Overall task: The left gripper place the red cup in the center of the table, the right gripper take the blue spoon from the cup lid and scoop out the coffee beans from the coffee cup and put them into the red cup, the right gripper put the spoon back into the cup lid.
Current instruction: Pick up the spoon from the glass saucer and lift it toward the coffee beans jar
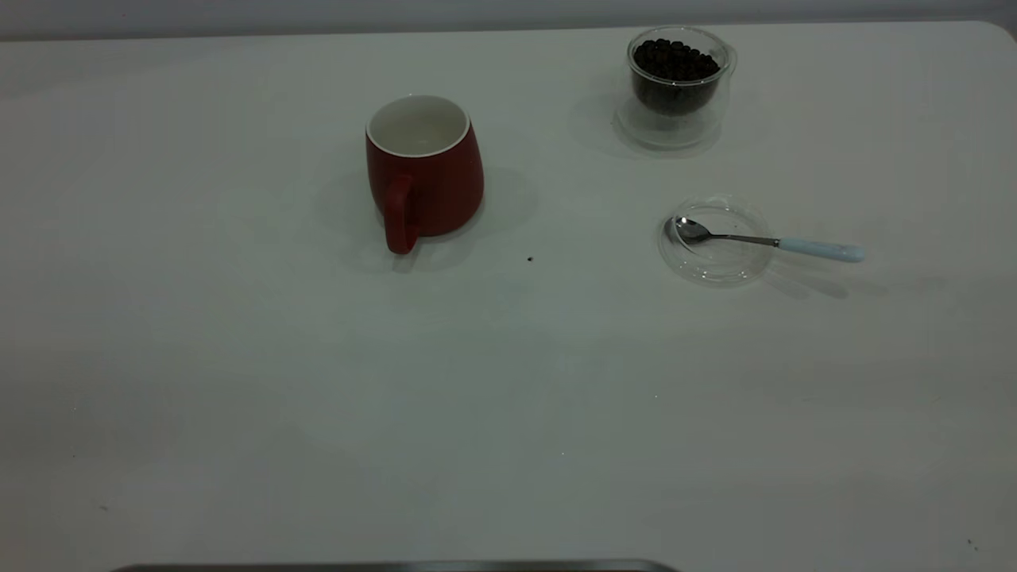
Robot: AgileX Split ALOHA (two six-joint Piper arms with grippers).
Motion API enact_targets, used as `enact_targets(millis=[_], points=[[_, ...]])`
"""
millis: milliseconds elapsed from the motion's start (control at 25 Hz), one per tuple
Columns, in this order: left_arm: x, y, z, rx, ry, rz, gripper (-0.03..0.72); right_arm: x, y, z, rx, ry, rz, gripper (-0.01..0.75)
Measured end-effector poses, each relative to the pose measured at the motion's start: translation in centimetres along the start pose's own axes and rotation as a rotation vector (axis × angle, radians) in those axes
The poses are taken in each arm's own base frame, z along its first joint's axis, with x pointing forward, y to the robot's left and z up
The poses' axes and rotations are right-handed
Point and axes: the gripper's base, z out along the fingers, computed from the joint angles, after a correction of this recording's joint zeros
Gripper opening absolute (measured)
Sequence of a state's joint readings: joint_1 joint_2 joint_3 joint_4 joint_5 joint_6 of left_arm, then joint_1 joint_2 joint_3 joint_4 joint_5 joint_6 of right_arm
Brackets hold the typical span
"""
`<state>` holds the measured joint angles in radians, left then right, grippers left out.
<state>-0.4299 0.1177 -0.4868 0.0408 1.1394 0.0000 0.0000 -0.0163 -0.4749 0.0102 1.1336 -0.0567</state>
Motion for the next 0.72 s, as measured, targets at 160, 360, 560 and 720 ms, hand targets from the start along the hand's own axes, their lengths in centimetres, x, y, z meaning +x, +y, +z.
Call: enact_targets(millis=[160,360,560,720], points=[[-0.03,0.00,0.03,0.000,-0.004,0.000,0.586,0.00,0.00,0.00,0.000,0.000,0.000,0.242],[-0.03,0.00,0.03,0.000,-0.004,0.000,0.586,0.00,0.00,0.00,0.000,0.000,0.000,0.242],[-0.03,0.00,0.03,0.000,-0.004,0.000,0.586,0.00,0.00,0.00,0.000,0.000,0.000,0.242],[0.02,0.02,-0.02,-0.083,0.001,-0.088,0.586,0.00,0.00,0.00,0.000,0.000,0.000,0.242]])
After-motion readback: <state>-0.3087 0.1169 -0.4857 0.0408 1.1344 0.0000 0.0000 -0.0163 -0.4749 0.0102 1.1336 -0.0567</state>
